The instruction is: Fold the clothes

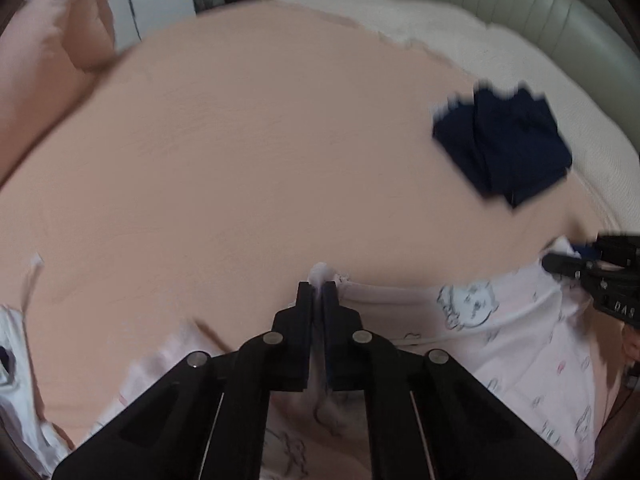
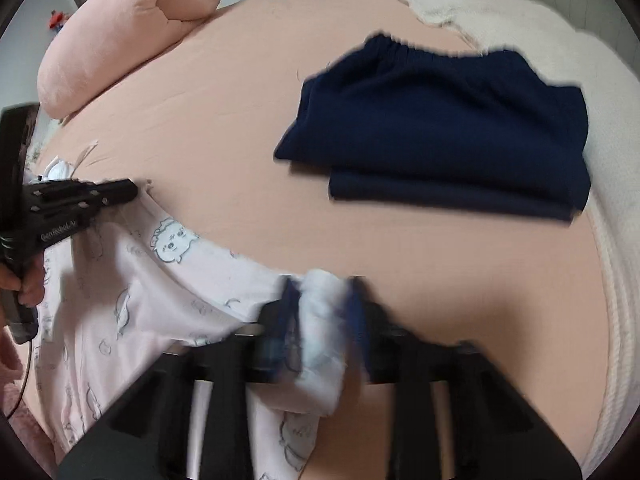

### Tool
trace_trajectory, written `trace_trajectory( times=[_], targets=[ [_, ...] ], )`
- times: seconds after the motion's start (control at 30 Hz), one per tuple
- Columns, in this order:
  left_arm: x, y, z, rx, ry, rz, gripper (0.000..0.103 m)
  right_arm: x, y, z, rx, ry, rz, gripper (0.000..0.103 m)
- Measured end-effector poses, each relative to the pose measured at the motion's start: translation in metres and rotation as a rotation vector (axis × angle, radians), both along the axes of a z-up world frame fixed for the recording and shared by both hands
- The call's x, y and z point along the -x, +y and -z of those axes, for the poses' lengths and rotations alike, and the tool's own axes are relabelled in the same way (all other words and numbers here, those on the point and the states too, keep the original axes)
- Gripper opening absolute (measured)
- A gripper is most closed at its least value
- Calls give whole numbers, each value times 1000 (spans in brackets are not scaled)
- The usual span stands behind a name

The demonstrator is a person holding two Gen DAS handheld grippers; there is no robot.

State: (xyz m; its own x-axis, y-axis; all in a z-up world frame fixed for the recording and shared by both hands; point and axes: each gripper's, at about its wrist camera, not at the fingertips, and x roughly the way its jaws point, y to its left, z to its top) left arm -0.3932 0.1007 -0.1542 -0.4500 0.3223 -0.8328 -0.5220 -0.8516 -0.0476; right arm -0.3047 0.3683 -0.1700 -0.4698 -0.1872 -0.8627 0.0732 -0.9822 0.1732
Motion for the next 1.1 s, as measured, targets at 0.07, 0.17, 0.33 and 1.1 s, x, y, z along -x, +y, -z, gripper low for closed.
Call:
trace_trajectory(
  times=[0.07, 0.17, 0.33, 1.1],
  targets=[
    [6, -8, -6, -60, -16, -24, 5, -1, 4, -14, 12, 67, 20, 10],
    [23, -15, 16, -36, -88, -49, 5, 6, 10, -11, -1, 64, 45, 12],
    [36, -27, 19, -75, -91, -136, 6, 16, 21, 1, 44, 34, 59, 21],
    [26, -11, 23, 1, -76, -168, 10, 0, 70, -4, 30, 25, 148, 25]
  ],
)
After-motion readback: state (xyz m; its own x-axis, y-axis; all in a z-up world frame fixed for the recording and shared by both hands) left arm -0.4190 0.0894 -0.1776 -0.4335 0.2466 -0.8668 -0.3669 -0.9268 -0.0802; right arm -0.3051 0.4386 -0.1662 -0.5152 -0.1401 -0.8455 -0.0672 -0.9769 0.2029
